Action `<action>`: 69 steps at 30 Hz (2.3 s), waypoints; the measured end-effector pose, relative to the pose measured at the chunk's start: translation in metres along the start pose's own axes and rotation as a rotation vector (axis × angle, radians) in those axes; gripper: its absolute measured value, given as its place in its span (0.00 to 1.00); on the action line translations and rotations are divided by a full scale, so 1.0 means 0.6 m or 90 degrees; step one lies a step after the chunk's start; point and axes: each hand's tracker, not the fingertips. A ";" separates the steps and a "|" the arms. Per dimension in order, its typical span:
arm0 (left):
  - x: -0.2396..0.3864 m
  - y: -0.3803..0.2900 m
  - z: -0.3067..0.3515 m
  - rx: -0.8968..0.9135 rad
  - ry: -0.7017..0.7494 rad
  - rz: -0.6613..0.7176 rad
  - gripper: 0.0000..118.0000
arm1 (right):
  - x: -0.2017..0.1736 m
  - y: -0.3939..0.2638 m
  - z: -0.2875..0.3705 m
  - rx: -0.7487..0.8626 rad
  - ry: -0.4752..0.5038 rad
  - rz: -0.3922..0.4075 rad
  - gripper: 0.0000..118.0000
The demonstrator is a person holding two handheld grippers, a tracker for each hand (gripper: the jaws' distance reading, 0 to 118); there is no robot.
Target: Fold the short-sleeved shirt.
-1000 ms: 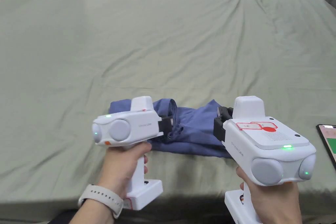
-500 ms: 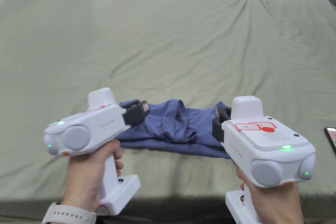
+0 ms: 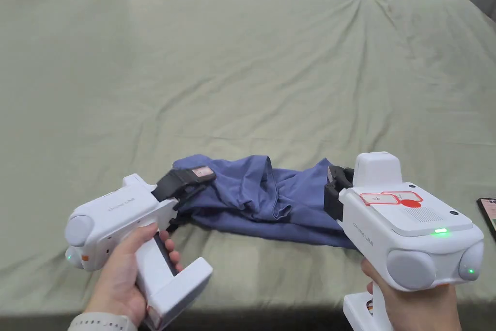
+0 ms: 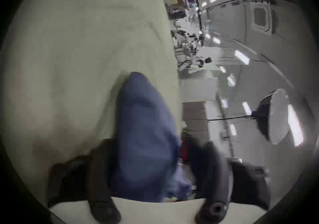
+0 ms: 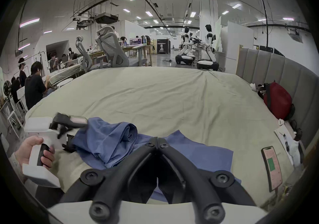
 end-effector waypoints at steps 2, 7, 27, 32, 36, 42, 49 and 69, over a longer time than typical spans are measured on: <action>0.022 -0.008 0.006 0.020 0.051 -0.042 0.21 | 0.005 -0.002 0.003 -0.004 -0.006 0.002 0.00; 0.057 0.026 0.089 0.111 0.081 -0.161 0.14 | 0.009 -0.007 0.002 -0.014 -0.022 0.004 0.00; 0.285 -0.310 -0.097 0.073 0.327 -1.071 0.13 | 0.098 -0.028 0.043 -0.032 -0.087 -0.026 0.00; 0.242 -0.351 -0.154 0.008 0.364 -1.146 0.39 | 0.141 -0.036 0.057 -0.028 -0.096 -0.042 0.00; 0.289 -0.320 -0.084 0.031 0.248 -1.013 0.87 | 0.149 -0.035 0.057 -0.023 -0.078 -0.049 0.00; 0.308 -0.170 -0.009 0.080 0.100 -0.554 0.80 | 0.144 -0.029 0.057 -0.013 -0.037 -0.049 0.00; 0.202 -0.152 -0.088 -0.074 0.043 -0.334 0.00 | 0.147 -0.034 0.056 -0.018 -0.018 -0.056 0.00; 0.189 -0.119 0.038 0.025 0.085 -0.399 0.95 | 0.076 -0.036 -0.103 -0.102 0.261 -0.303 0.00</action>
